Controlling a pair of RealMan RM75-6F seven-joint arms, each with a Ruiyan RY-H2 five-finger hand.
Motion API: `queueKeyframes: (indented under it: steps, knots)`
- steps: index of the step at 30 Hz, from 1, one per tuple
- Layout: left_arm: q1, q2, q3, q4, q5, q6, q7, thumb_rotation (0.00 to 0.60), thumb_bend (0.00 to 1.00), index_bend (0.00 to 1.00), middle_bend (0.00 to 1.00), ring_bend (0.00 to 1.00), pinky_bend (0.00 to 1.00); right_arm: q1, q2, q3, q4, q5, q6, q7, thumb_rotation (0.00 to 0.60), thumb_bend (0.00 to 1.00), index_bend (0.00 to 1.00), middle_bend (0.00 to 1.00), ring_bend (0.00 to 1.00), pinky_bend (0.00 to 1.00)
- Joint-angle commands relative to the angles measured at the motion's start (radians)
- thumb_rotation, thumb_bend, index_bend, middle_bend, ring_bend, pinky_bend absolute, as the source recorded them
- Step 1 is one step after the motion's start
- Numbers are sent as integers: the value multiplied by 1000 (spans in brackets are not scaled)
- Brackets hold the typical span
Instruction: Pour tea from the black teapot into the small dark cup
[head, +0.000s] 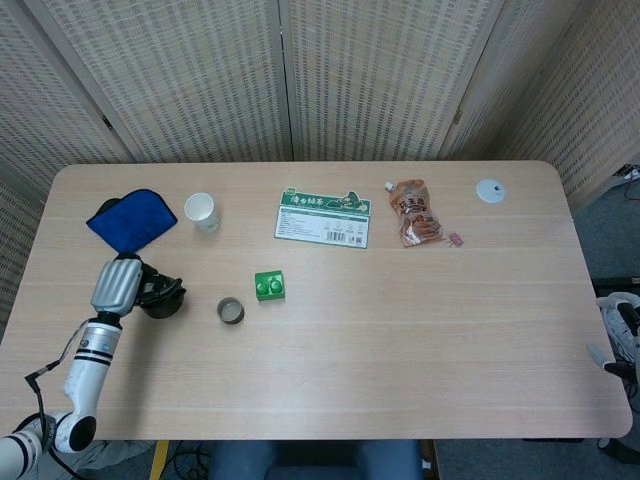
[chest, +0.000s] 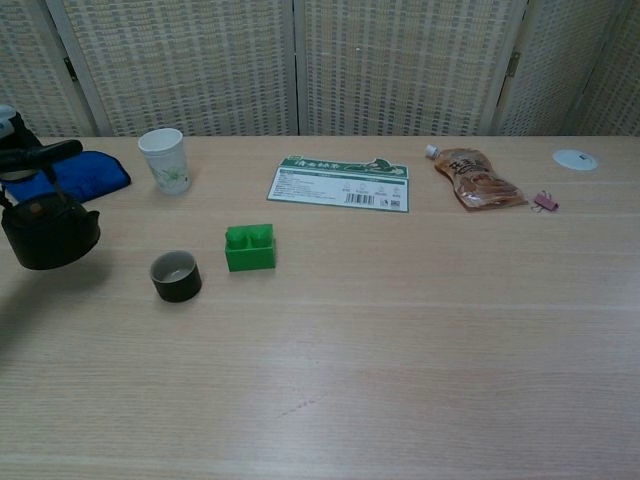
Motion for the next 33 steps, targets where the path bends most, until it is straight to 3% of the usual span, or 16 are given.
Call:
queueKeyframes:
  steps: [1,5,14,22,33]
  knots:
    - [6,3,-8,-7,-3,18,12,147,199,1000,1000,1000,298,-2,0,-1,0,-2,3,1,600,98,344,299,249,257]
    - [12,0,-11,-9,1,42,23,249,224,1000,1000,1000,346,-4,-1,-2,1,-3,5,3,600,98,344,298,249,257]
    - [12,-3,-18,-10,5,54,29,264,279,1000,1000,1000,398,-8,-5,-3,11,0,5,13,600,98,344,299,249,257]
    - [9,-3,-15,-19,28,64,33,345,357,1000,1000,1000,426,-9,-7,-2,21,4,1,20,600,97,344,298,249,257]
    - [5,4,2,-51,72,78,41,358,358,1000,1000,1000,459,-11,-4,-2,24,4,2,25,600,97,344,299,249,257]
